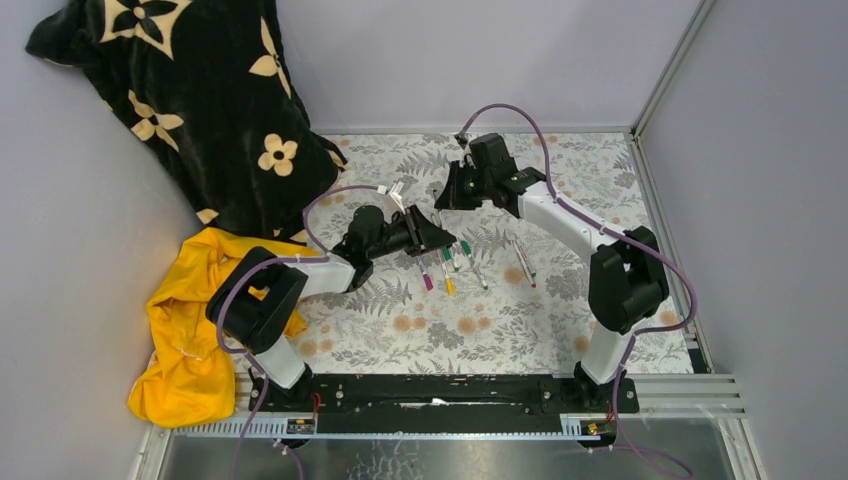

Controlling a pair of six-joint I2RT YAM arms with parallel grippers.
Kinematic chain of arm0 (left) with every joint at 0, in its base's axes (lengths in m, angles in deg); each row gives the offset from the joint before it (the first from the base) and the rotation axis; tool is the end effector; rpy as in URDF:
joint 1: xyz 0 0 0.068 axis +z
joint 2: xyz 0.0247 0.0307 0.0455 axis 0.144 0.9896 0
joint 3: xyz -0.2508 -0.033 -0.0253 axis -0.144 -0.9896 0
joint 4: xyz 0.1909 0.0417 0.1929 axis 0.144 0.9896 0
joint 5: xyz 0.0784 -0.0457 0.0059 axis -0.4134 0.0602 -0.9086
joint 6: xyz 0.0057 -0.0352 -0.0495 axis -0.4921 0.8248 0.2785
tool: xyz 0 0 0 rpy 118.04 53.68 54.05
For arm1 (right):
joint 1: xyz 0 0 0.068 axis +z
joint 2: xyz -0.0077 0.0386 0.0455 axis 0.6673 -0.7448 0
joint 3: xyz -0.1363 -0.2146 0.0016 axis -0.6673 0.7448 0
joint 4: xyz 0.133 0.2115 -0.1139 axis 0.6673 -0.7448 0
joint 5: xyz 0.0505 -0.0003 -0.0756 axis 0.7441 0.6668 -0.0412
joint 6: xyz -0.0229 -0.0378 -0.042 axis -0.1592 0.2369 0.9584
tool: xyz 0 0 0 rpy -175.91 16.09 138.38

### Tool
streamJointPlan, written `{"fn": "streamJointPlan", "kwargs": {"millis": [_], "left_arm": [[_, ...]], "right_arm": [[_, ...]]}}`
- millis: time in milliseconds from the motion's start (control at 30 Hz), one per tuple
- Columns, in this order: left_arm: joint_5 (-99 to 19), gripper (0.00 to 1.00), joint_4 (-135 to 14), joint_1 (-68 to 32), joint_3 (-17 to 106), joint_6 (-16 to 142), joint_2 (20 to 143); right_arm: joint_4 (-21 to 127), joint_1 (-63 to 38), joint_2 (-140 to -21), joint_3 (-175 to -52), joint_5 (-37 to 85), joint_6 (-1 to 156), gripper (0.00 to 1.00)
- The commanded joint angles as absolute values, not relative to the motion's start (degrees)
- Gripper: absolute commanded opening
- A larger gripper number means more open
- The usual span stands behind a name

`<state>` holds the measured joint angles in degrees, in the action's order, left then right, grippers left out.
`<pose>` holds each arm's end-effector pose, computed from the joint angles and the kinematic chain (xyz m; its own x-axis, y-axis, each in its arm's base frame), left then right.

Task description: Open the pen caps

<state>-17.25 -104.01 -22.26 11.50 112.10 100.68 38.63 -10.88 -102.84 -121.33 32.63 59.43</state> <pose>0.2871 -0.1967 0.1579 -0.8301 -0.3745 -0.4131 0.3053 0.3148 -0.8987 0.3674 0.2352 0.2519 -0.7396 0.0288 -0.6724 -0.4165 0.7653 0.4908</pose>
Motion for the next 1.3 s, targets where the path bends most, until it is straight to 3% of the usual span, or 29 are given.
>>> {"fn": "streamJointPlan", "kwargs": {"millis": [0,500,700,833,900,1100,1267], "left_arm": [[-15.12,0.35,-111.75,-22.57,10.38,113.07,101.66],[-11.18,0.06,-113.64,-22.55,11.49,111.98,102.93],[-6.81,0.02,-111.95,-22.57,13.47,110.98,104.81],[-5.6,0.02,-111.65,-22.55,13.7,110.98,105.64],[-5.48,0.02,-111.54,-22.57,13.78,110.98,105.69],[-5.86,0.02,-109.87,-22.5,13.54,110.98,105.45],[-7.41,0.02,-109.55,-22.6,11.84,110.98,105.58]], "right_arm": [[42.01,-10.49,-98.95,-120.19,34.2,58.04,0.0],[43.43,-10.91,-95.77,-115.33,33.76,58.1,0.01],[45.85,-10.93,-94.23,-111.54,35.27,58.06,0.32],[46.2,-10.93,-94.14,-110.43,35.68,58.19,0.35],[46.24,-10.92,-94.34,-110.18,35.82,58.2,0.33],[45.81,-11.01,-94.19,-109.89,33.89,58.3,0.01],[44.93,-11.19,-93.94,-110.97,31.76,59.05,0.0]]}}
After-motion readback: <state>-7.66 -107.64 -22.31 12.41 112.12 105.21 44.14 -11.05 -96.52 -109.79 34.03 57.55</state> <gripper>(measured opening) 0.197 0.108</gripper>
